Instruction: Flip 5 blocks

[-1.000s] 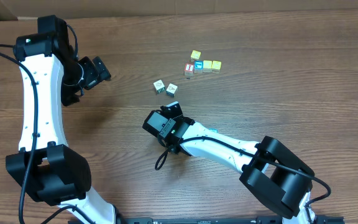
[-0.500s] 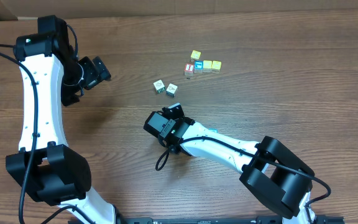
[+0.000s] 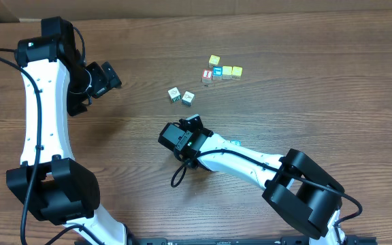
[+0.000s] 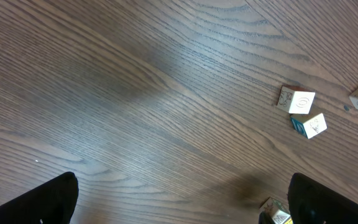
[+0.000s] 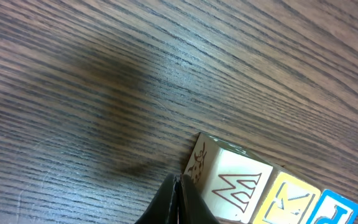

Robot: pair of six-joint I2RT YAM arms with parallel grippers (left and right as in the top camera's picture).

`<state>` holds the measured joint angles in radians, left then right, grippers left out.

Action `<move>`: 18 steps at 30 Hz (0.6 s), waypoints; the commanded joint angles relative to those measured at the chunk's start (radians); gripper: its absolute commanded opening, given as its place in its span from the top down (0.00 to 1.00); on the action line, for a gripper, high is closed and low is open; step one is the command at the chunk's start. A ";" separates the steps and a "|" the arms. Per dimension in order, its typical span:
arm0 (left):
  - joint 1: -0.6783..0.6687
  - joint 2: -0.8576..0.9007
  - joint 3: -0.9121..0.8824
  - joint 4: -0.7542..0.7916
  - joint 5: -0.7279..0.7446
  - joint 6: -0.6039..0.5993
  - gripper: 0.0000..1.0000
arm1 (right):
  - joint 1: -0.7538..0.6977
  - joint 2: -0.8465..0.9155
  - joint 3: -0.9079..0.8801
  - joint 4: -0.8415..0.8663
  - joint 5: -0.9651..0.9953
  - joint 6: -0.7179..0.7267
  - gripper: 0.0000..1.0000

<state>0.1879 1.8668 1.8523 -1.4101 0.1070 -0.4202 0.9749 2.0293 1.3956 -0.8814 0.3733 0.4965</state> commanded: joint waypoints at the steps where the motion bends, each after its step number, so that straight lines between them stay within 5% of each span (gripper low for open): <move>1: 0.000 0.011 0.000 0.001 -0.006 -0.003 0.00 | -0.008 -0.005 0.026 -0.003 0.018 0.000 0.96; 18: 0.000 0.011 0.000 0.001 -0.006 -0.003 0.00 | -0.032 -0.005 0.108 0.117 -0.061 -0.061 0.96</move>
<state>0.1879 1.8668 1.8523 -1.4097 0.1070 -0.4202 0.9649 2.0293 1.4887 -0.7689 0.2817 0.4629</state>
